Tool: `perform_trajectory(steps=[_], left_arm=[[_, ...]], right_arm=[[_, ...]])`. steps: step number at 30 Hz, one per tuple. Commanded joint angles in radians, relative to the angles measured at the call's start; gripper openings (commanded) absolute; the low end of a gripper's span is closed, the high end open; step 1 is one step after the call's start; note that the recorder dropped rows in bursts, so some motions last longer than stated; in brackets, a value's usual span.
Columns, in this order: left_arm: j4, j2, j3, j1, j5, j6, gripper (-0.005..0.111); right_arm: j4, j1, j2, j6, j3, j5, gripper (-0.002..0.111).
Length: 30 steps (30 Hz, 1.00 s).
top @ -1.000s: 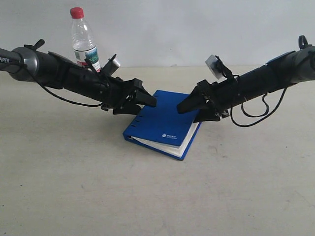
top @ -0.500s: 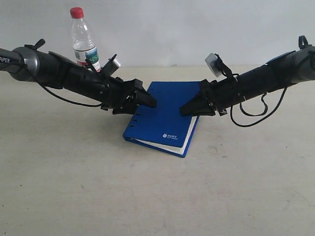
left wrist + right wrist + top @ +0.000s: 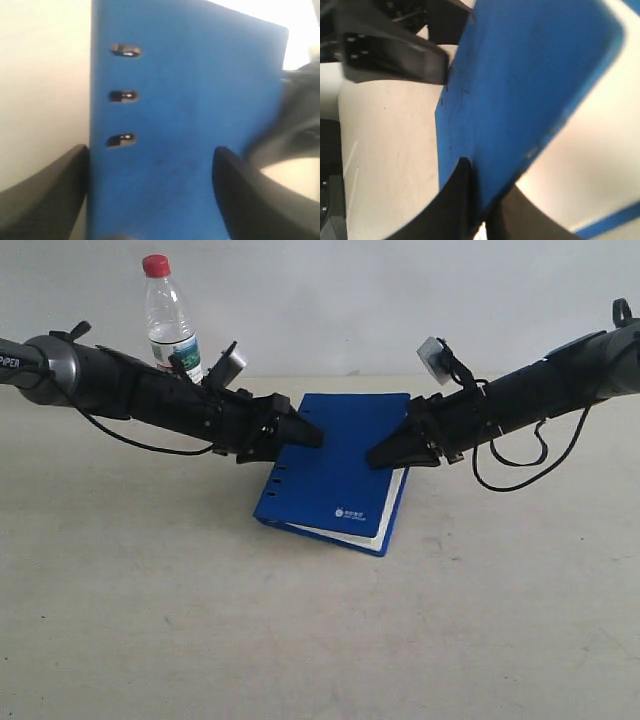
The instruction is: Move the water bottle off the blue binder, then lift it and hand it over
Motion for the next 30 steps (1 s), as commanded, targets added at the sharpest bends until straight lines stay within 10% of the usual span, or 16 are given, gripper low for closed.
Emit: perform_trajectory(steps=[1,30], left_arm=[[-0.217,0.01,-0.003,-0.005,0.201,0.113,0.064],[-0.155,0.021,-0.003,-0.034,0.255,0.225,0.064]], right_arm=[[-0.017,-0.001,-0.014,-0.01,-0.003,-0.003,0.0],[-0.026,0.0,-0.014,-0.064,-0.003,-0.003,0.0]])
